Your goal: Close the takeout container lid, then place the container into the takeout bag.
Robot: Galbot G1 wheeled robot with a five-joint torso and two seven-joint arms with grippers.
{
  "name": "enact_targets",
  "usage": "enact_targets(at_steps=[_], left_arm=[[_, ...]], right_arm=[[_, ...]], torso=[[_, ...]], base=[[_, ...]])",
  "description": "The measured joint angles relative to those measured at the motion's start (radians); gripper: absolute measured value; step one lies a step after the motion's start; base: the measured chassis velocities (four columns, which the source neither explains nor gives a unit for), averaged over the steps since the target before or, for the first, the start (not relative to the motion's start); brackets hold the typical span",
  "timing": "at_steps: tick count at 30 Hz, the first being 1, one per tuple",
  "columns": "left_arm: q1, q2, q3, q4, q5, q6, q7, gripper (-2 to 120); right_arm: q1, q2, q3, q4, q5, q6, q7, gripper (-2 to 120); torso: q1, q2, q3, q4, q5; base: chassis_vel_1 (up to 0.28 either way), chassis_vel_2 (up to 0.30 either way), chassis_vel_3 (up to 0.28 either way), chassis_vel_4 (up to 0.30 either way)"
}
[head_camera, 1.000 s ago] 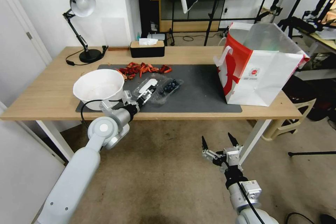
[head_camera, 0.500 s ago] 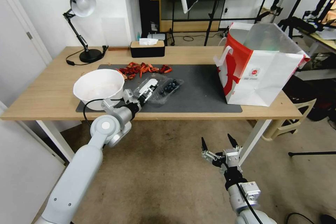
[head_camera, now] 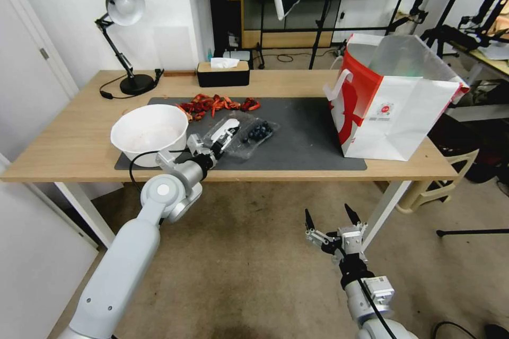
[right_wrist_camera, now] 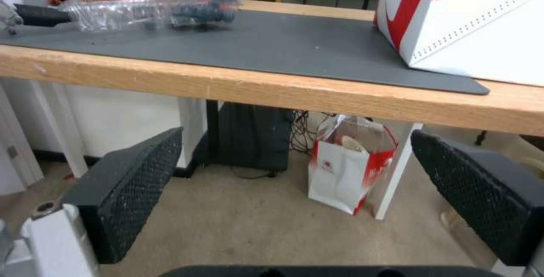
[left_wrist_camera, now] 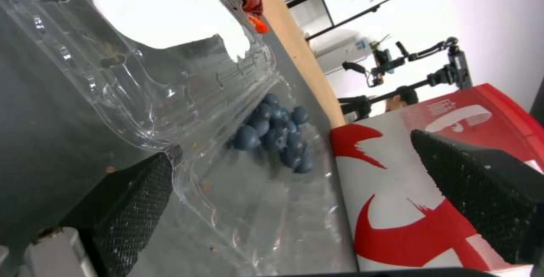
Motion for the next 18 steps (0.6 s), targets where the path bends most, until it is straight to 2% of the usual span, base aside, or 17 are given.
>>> enact_targets(at_steps=[9, 18], left_arm=[[0.011, -0.008, 0.006, -0.019, 0.010, -0.024, 0.036, 100], [0.041, -0.016, 0.033, -0.081, 0.064, -0.044, 0.065, 100]], right_arm=[[-0.002, 0.000, 0.000, -0.001, 0.000, 0.002, 0.001, 100], [-0.005, 0.000, 0.000, 0.000, 0.000, 0.005, 0.002, 100]], torso=[[0.000, 0.000, 0.000, 0.0001, 0.0000], [0.000, 0.000, 0.000, 0.0000, 0.0000]], base=[[0.000, 0.000, 0.000, 0.000], [0.000, 0.000, 0.000, 0.000]])
